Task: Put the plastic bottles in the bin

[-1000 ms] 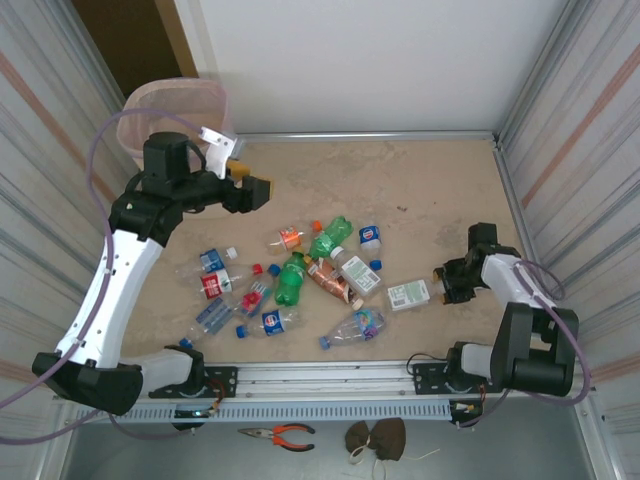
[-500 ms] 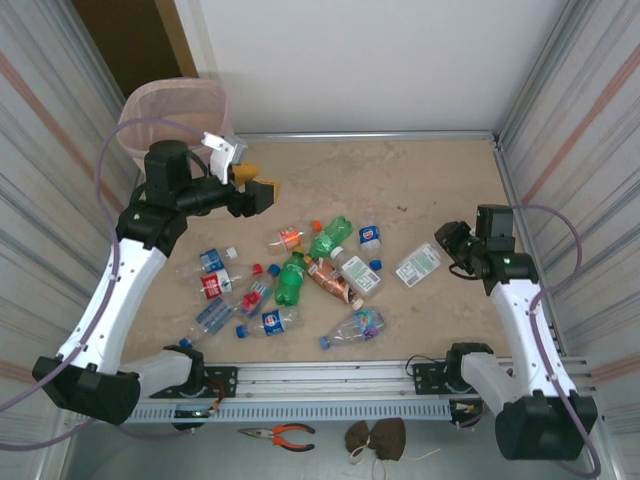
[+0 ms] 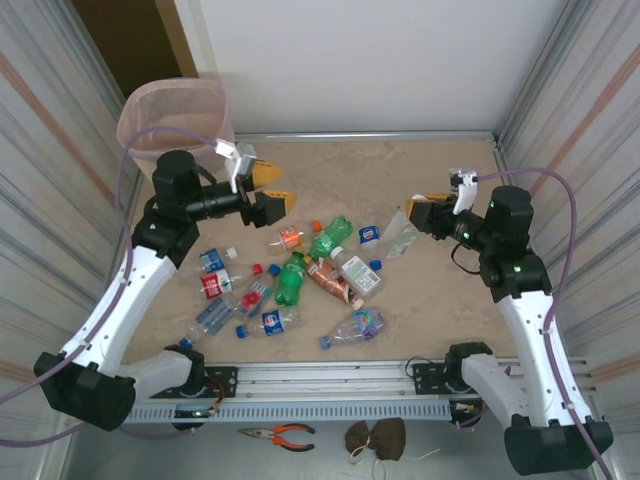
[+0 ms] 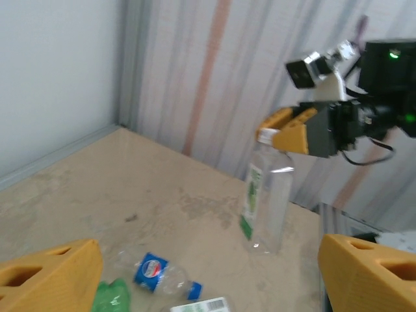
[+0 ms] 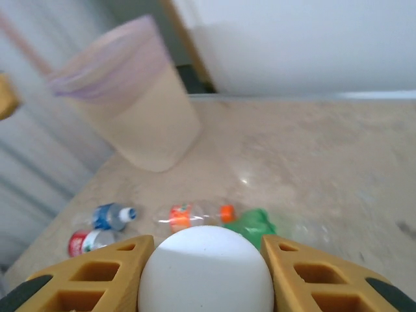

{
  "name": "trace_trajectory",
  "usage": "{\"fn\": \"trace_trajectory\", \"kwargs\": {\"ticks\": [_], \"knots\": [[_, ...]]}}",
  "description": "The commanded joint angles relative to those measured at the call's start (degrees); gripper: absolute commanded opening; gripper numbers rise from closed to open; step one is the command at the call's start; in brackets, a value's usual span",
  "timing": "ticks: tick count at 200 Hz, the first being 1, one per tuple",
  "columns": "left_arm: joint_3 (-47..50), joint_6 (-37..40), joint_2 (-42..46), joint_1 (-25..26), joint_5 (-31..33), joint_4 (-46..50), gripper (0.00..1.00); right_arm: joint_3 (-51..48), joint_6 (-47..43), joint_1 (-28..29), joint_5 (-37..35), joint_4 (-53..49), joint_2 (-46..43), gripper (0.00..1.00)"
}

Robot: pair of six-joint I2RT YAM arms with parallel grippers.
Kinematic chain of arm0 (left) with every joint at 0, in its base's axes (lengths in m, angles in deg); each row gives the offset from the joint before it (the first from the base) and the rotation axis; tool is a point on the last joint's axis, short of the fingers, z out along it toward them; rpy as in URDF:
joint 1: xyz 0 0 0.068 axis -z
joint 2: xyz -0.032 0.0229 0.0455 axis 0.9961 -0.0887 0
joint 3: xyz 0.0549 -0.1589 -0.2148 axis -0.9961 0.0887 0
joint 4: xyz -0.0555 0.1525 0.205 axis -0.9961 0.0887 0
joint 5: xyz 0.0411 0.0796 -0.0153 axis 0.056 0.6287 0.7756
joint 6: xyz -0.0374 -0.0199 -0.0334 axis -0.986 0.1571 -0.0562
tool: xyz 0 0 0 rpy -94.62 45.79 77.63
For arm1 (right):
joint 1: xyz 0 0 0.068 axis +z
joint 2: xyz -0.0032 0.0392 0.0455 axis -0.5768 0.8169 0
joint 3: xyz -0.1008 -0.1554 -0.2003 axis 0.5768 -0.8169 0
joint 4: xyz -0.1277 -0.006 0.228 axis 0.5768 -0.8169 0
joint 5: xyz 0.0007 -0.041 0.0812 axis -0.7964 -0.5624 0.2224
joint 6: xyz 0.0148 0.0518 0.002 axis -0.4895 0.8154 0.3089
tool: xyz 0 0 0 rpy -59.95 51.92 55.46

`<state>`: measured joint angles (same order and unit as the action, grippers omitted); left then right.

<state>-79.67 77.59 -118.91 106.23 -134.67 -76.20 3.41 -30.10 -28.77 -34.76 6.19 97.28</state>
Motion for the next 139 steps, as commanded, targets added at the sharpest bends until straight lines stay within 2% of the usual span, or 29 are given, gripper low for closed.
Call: {"fn": "trace_trajectory", "kwargs": {"ticks": [1, 49, 73, 96, 139], "knots": [[0.1, 5.9, 2.37, 3.89, -3.04, -3.64, 0.9, 3.59, -8.58, 2.69, 10.74, 5.39, -0.25, 0.13], [-2.57, 10.13, -0.95, 11.28, -1.88, -2.52, 0.92, 10.49, -16.12, 12.18, 15.96, 5.48, 1.94, 0.05], [-7.18, 15.59, -4.08, 16.23, -2.53, 4.47, 0.94, 13.67, -19.27, 16.61, 17.22, 4.38, 2.84, 0.0], [-11.19, 21.33, -6.19, 21.3, -0.2, 10.73, 0.97, 15.7, -21.43, 20.61, 16.89, 3.69, 3.14, 0.0], [-13.72, 25.36, -8.37, 25.23, -0.76, 14.0, 0.95, 17.36, -23.3, 23.41, 15.74, 3.09, 3.01, 0.0]]}}
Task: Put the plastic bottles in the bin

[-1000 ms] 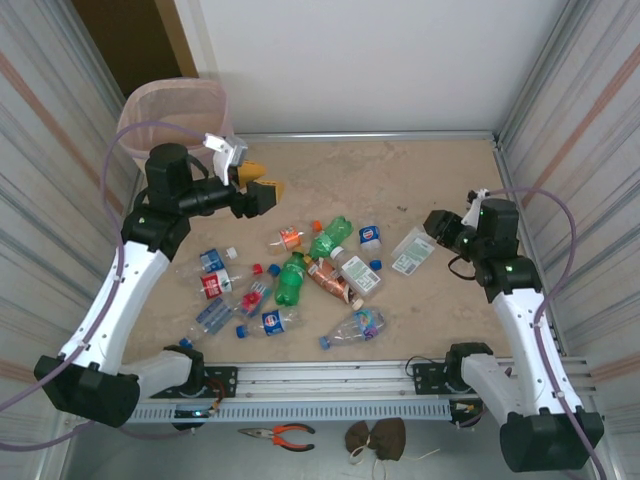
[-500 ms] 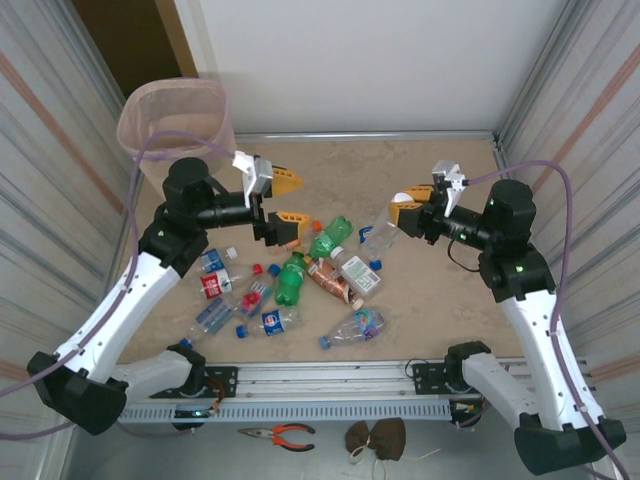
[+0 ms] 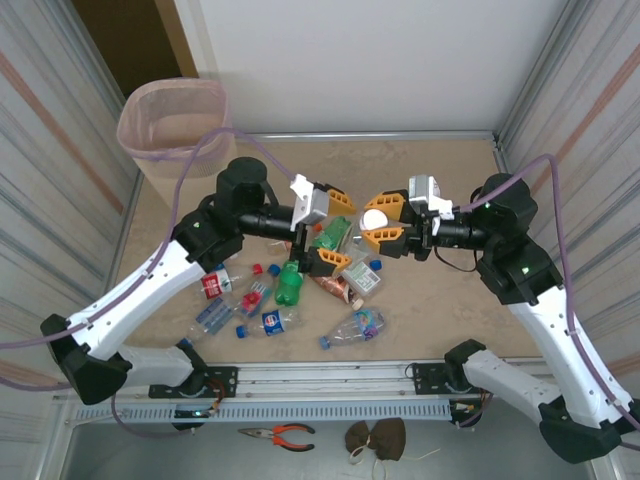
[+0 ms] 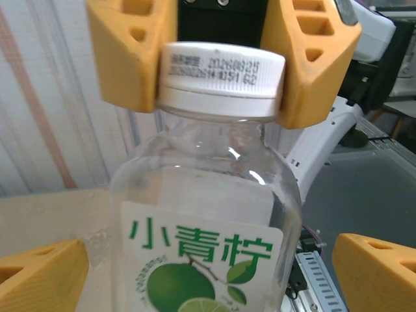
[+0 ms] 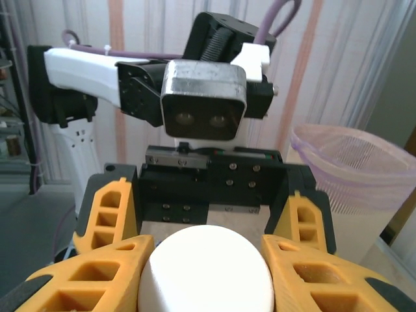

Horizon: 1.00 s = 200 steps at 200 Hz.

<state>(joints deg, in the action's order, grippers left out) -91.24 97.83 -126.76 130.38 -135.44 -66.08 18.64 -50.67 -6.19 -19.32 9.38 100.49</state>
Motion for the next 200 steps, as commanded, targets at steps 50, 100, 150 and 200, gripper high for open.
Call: {"fn": "trace_trajectory", "kwargs": {"ticks": [50, 100, 150, 200], "knots": [[-1.59, 8.62, -0.65, 2.07, 0.76, 5.39, 0.89, 3.3, -2.41, 1.74, 1.09, 0.04, -0.73, 0.0], [-2.05, 9.75, -1.27, 2.31, 0.71, 5.75, 0.82, 3.93, -1.6, 2.59, 1.58, -0.13, -0.16, 0.0], [-2.23, 10.02, -1.38, 2.34, 0.45, 5.82, 0.66, 3.63, -2.07, 2.97, 0.7, -0.39, -0.34, 0.04], [-3.21, 10.43, -1.65, 2.34, 1.1, 7.14, 0.59, 2.88, -2.38, 3.13, -0.84, -1.31, -1.27, 0.34]]}}
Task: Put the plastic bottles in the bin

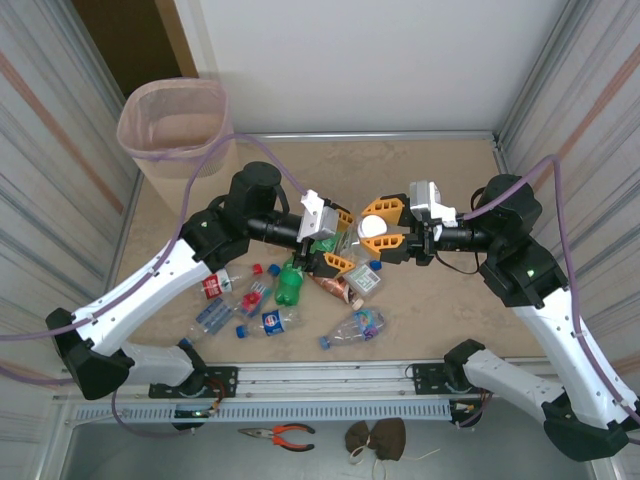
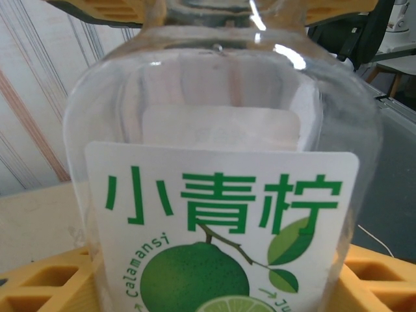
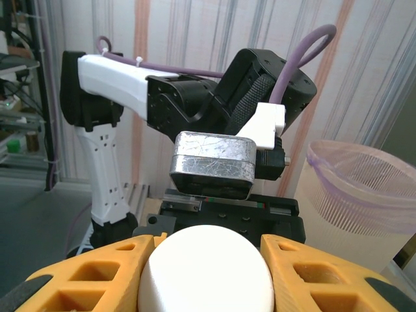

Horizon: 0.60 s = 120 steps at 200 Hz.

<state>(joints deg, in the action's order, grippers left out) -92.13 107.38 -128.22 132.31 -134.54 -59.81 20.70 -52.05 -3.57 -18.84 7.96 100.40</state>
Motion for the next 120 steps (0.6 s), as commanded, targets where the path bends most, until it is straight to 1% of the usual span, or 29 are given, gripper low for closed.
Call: {"fn": "trace_trajectory", "kwargs": {"ticks": [1, 29, 60, 94, 120], "knots": [[-2.31, 0.89, -0.17, 0.42, 0.23, 0.87, 0.59, 0.8, -1.01, 0.51, -1.34, 0.09, -1.2, 0.35], [-2.99, 1.95, -0.16, 0.31, 1.78, 2.01, 0.57, -0.01, -0.53, 0.67, -2.81, -0.12, -2.39, 0.57], [-2.97, 1.88, 0.1, -0.78, 2.52, 1.86, 0.56, -1.19, 0.48, 0.93, -4.5, 0.08, -4.0, 0.7], [-2.32, 0.95, 1.31, -3.16, 3.9, 1.41, 0.56, -2.59, 1.55, 1.12, -7.91, -0.17, -5.8, 0.74], [-1.94, -0.04, 2.72, -6.79, 4.48, 1.65, 0.55, -4.28, 2.59, 1.12, -10.45, -0.44, -6.92, 0.75]]}}
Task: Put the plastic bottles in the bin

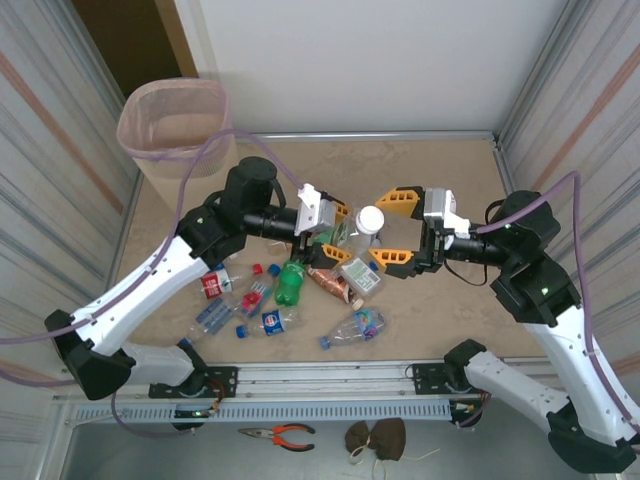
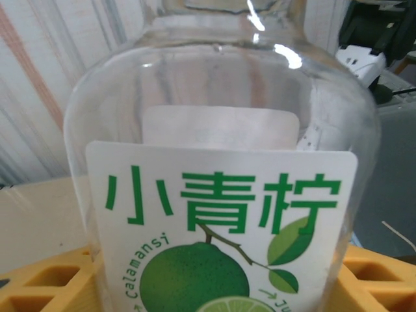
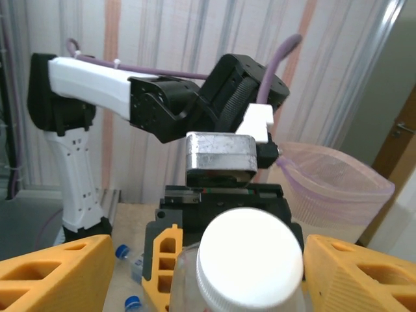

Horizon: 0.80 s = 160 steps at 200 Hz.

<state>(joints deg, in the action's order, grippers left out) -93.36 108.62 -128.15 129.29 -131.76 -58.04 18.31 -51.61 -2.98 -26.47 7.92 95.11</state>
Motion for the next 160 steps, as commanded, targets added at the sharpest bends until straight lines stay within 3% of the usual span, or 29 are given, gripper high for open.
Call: {"fn": "trace_trajectory", "kwargs": {"ticks": [1, 75, 99, 132, 160], "knots": [[-0.73, -1.34, 2.71, -3.95, 1.65, -0.06, 0.55, -1.97, 2.16, 0.53, -2.83, -0.44, -1.68, 0.75], [-4.04, -7.99, 3.94, -19.24, 12.9, 6.02, 0.54, -7.03, 4.03, 0.53, -8.48, -2.9, -2.82, 0.76], [-7.06, -11.82, 1.58, -25.9, 14.5, 8.92, 0.5, -7.39, 4.2, 0.53, -9.68, -4.26, -1.95, 0.75], [-13.18, -13.15, -2.66, -31.34, 22.23, 13.93, 0.5, -7.41, 4.61, 0.61, -9.06, -4.24, -0.87, 0.73], [-20.9, -14.71, -7.34, -37.1, 24.08, 18.16, 0.5, -7.22, 4.88, 0.79, -8.63, -3.57, -0.17, 0.73]]}}
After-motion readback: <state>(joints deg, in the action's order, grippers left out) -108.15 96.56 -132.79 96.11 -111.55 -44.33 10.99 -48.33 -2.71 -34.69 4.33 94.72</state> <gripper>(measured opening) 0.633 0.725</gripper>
